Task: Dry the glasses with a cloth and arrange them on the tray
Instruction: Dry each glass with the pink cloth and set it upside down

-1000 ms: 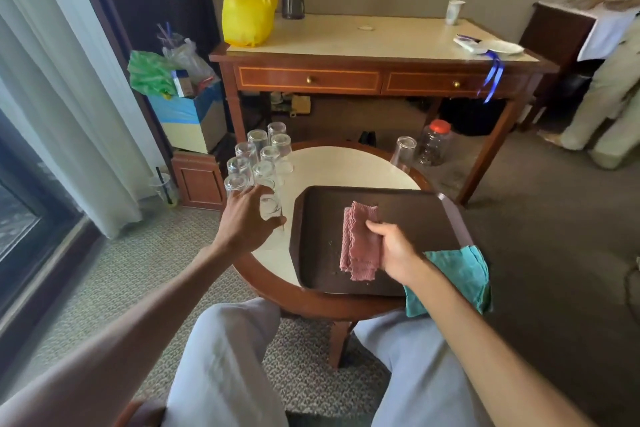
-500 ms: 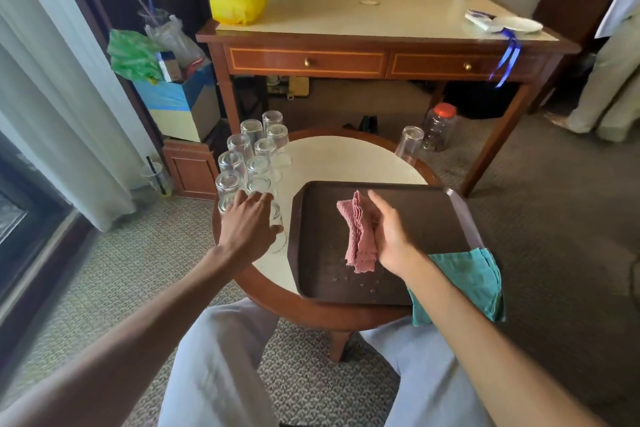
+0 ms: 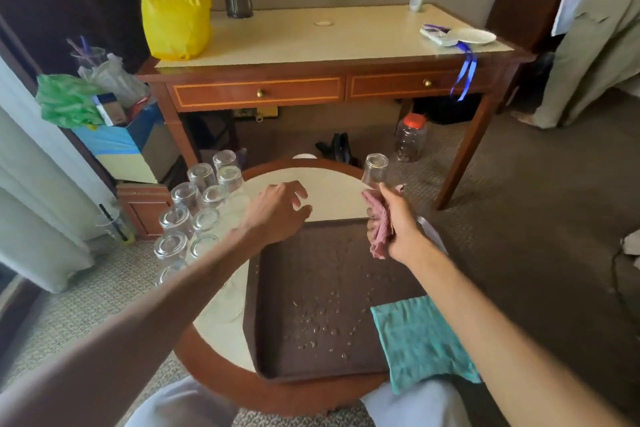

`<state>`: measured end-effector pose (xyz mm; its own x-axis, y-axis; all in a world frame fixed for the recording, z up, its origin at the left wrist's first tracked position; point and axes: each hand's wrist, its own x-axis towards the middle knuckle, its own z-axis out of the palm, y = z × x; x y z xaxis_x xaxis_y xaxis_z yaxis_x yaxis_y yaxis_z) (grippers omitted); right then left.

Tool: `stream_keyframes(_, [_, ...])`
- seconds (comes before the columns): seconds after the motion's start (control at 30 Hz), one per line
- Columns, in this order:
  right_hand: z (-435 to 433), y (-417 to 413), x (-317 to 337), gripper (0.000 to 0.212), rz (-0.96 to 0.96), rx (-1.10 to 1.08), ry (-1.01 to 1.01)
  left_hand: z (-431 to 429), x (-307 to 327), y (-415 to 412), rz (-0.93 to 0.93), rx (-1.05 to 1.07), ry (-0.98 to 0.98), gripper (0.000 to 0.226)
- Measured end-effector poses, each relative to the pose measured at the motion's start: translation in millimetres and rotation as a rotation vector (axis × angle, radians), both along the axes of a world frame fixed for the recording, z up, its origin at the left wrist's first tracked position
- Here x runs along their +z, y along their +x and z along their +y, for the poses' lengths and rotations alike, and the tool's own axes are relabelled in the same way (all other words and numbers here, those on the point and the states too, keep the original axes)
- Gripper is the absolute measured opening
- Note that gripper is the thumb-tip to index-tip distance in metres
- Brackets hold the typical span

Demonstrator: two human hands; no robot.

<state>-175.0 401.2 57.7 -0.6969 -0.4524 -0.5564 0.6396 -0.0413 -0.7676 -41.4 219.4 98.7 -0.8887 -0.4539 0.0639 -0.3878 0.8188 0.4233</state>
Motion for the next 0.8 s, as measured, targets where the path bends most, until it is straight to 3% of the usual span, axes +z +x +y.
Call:
stream_keyframes(0.3, [-13,-117,-5,0.052,0.006,-0.227,0.170,20,-53,-173,0.096,0.041,0.296,0.040])
stream_keyframes(0.43, [-15,-133,-10,0.047,0.019,-0.274,0.161,21,-89,-219,0.073,0.092,0.324,0.080])
stream_keyframes(0.5, [-13,-138,-13,0.041,0.068,-0.303,0.187,23,-104,-234,0.066,0.102,0.335,0.089])
stream_keyframes(0.7, [-7,-144,-24,0.032,0.118,-0.397,0.194,25,-127,-249,0.159,0.096,0.378,0.068])
stream_keyframes(0.8, [-4,-146,-32,0.028,0.133,-0.401,0.205,26,-122,-250,0.185,0.098,0.369,0.075])
